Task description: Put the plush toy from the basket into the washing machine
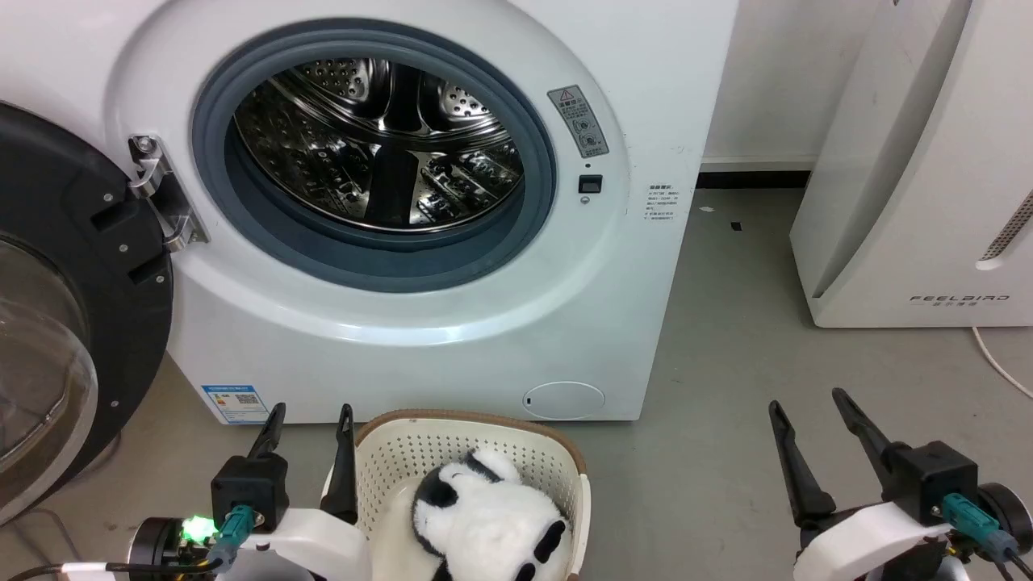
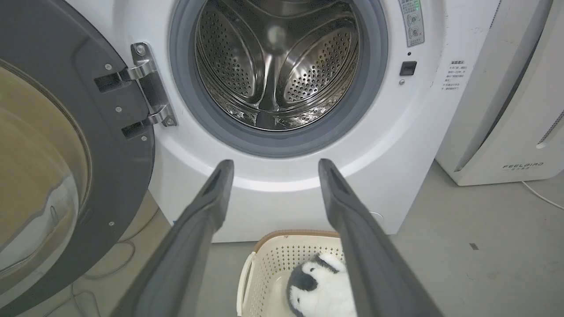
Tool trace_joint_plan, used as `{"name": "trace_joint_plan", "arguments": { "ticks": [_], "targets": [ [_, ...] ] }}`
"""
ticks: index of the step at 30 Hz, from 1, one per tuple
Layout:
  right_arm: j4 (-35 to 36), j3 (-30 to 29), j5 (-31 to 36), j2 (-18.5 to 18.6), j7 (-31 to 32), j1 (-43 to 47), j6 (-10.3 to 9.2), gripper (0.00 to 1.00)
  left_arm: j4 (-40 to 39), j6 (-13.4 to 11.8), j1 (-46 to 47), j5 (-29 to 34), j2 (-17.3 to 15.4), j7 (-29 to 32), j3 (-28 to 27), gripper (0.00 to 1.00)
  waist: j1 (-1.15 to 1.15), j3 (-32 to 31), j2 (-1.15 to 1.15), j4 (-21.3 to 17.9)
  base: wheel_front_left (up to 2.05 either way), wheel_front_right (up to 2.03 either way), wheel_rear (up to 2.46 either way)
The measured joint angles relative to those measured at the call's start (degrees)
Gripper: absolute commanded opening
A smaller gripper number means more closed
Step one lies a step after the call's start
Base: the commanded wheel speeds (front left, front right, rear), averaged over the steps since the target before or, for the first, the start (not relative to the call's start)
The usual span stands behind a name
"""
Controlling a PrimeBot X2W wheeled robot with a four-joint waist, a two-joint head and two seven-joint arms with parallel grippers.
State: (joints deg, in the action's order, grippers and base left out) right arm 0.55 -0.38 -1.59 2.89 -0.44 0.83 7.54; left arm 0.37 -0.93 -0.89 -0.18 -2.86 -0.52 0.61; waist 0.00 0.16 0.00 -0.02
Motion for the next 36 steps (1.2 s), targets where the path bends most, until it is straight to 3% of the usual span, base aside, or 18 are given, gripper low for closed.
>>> {"name": "trace_joint_plan", "arguments": {
  "ticks": [18,36],
  "targets": [
    [2.12,-0.6,-4.32,0.0,-2.26,-0.03,0.0,1.0,5.46,-0.66,3.59,0.01,-0.05,-2.1,1.93,1.0,0.0,2.41,0.0,-0.58,0.0,0.0,0.0],
    [4.54,-0.34,-9.58,0.01,-4.28,-3.58,0.0,1.0,20.69,0.09,14.81,1.19,-1.55,-3.81,5.86,1.0,0.01,9.8,0.0,-3.46,0.0,0.0,0.0]
  ]
}}
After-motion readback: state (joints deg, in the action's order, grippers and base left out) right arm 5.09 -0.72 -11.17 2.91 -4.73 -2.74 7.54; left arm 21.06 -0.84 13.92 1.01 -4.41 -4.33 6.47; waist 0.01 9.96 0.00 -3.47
